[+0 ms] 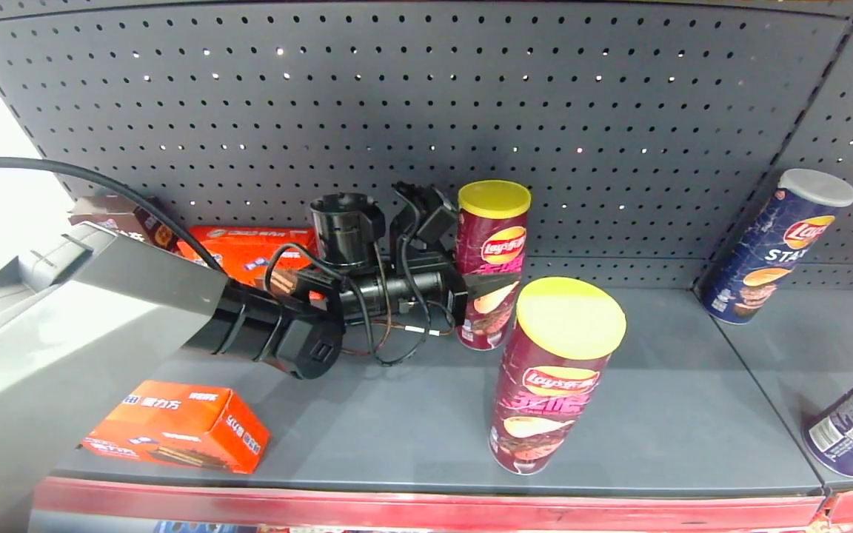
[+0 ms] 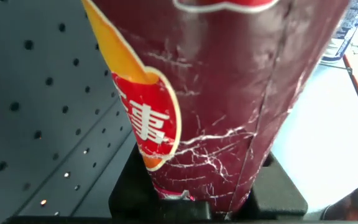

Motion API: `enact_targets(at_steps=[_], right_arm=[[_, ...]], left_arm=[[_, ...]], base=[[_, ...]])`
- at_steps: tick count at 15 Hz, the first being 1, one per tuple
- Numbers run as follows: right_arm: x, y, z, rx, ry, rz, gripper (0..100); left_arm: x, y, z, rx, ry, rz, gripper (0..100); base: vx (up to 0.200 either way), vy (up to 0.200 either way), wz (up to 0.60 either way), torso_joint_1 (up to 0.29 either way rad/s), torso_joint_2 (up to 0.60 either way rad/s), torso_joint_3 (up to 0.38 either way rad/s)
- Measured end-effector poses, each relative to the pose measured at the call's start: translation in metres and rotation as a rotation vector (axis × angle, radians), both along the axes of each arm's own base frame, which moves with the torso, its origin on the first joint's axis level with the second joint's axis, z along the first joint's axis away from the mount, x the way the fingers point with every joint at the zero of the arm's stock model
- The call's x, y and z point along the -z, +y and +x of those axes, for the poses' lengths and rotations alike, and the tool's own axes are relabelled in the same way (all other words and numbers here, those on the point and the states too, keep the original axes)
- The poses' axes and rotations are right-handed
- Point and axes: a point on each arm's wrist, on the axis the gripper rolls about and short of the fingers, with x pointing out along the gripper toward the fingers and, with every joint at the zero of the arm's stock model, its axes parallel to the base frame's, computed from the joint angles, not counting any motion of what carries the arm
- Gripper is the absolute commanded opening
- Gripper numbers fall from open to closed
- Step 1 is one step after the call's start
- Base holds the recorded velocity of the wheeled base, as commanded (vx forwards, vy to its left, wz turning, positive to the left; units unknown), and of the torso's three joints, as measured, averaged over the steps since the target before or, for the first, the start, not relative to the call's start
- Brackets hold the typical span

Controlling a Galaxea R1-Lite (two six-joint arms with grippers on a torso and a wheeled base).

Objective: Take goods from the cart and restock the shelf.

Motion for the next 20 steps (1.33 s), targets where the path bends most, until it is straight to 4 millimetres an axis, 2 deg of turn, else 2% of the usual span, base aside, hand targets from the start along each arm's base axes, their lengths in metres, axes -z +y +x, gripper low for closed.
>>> enact_targets(at_steps=[5,9,13,20], right_arm=[[0.0,0.0,0.0,0.001,0.0,0.0,100],[0.0,0.0,0.0,0.0,0.0,0.0,100],[0.0,0.0,0.0,0.0,0.0,0.0,100],[0.0,0.0,0.0,0.001,0.0,0.0,100]], left_arm=[[0.005,0.004,-0.001,-0.012,0.032,0.015,100],[-0.009,0.024,-0.019,-0.04,0.116,0.068,100],[-0.022,0.044,-0.032,-0.249,0.062,0.133,100],[-0.029,0.048,-0.034,-0.337,0.041,0.134,100]], base=[[0.0,0.0,0.0,0.0,0.0,0.0],[0.0,0.0,0.0,0.0,0.0,0.0],[0.0,0.0,0.0,0.0,0.0,0.0],[0.0,0.0,0.0,0.0,0.0,0.0]])
